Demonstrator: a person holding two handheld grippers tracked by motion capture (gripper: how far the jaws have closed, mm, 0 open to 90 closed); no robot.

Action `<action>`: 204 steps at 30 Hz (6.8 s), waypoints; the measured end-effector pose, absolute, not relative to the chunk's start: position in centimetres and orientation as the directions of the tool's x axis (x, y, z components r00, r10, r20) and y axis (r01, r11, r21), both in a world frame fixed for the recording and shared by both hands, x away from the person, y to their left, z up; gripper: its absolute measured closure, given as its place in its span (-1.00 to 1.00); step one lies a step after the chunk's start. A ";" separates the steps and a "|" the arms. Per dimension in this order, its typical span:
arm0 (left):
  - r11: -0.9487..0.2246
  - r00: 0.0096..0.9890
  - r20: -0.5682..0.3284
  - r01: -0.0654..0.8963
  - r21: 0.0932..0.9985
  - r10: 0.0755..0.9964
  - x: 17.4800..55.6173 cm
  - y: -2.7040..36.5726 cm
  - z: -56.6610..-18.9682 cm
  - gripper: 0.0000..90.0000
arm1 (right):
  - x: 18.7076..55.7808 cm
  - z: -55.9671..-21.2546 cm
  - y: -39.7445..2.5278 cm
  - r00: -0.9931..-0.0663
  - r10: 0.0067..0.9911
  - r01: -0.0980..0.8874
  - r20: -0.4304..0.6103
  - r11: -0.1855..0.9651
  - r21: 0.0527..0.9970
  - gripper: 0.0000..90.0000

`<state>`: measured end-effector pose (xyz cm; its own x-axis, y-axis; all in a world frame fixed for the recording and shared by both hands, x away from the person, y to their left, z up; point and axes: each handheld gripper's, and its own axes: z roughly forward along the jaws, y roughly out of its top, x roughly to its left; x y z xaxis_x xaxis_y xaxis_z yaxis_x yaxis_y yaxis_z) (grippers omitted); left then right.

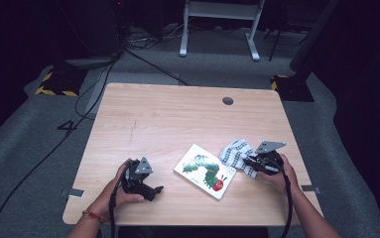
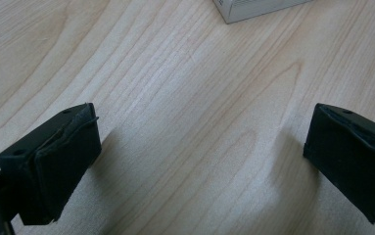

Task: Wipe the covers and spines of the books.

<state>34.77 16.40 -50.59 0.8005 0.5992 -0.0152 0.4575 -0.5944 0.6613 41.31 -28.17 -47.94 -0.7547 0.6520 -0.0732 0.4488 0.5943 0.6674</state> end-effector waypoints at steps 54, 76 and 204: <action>-0.584 0.916 0.005 0.252 0.772 0.401 30.6 1.2 -48.8 -0.46 | 49.1 -46.6 -7.9 -0.916 0.381 0.236 -0.128 0.768 0.596 0.78; -0.716 0.910 0.170 0.171 0.677 0.378 30.0 1.3 -49.6 -0.25 | 50.1 -47.1 -13.8 -0.918 0.364 0.254 -0.155 0.842 0.476 0.85; -0.572 0.845 -0.121 0.450 0.685 0.520 38.1 8.2 -49.6 -0.54 | 41.4 -47.7 -25.5 -0.910 0.413 0.331 -0.019 0.754 0.567 0.79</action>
